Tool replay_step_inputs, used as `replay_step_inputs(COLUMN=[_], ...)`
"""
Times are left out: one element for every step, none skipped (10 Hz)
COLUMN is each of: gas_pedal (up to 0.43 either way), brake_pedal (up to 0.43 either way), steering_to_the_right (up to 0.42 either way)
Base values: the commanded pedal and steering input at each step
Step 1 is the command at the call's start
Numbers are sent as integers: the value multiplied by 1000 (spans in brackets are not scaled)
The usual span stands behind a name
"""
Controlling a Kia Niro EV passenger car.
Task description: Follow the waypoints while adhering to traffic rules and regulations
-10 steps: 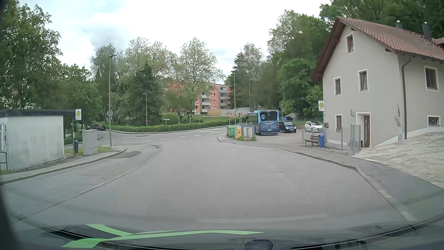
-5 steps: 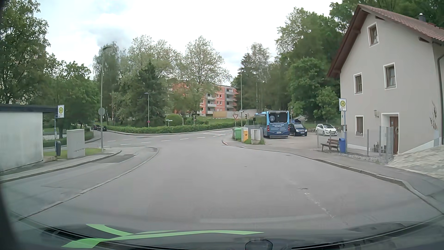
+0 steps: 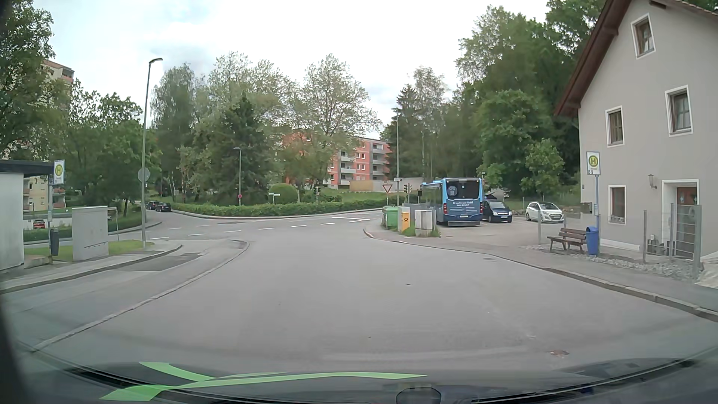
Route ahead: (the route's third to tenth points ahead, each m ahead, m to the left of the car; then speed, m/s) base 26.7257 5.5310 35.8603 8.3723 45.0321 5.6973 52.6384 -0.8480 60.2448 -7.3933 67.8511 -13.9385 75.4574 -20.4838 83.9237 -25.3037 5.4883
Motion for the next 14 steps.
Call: replay_step_inputs(gas_pedal=[0, 0, 0, 0, 0, 0, 0, 0, 0, 0, 0, 0, 0, 0], brake_pedal=[0, 6, 6, 0, 6, 0, 0, 0, 6, 12, 24, 79, 79, 79], steering_to_the_right=[-9, -9, -10, -16, -21, -27, -30, -30, -30, -30, -30, -28, -28, -28])
